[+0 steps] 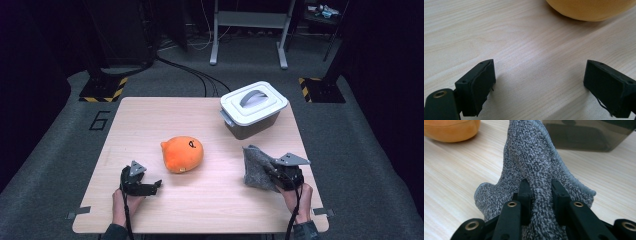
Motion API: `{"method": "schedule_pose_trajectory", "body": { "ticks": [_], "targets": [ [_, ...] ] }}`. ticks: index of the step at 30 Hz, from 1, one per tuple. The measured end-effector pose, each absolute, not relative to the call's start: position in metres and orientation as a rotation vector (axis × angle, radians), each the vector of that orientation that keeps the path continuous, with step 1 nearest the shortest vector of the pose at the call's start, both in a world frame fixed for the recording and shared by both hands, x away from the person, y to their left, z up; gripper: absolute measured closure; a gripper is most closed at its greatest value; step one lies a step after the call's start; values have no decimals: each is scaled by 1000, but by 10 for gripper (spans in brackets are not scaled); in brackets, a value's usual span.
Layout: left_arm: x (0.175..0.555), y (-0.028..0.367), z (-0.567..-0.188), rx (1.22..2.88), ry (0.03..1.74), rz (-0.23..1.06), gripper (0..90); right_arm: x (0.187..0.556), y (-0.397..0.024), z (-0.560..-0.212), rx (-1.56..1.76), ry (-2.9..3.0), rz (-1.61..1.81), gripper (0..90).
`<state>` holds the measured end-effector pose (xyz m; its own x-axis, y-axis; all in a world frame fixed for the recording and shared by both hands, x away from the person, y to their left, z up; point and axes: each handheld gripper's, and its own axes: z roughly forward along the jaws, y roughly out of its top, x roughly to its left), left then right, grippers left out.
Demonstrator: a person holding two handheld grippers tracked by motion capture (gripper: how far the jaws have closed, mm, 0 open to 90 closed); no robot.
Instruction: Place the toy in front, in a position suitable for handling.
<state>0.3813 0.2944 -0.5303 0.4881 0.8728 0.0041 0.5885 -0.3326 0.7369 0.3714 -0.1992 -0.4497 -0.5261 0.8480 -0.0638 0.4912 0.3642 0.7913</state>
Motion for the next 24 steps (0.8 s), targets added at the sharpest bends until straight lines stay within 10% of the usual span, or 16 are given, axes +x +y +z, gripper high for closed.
{"method": "schedule_pose_trajectory", "body": {
  "ticks": [24],
  "targets": [
    [381,294,-530,2050,1201,533,103,410,-237,-469,1270,2115,925,721]
  ]
}}
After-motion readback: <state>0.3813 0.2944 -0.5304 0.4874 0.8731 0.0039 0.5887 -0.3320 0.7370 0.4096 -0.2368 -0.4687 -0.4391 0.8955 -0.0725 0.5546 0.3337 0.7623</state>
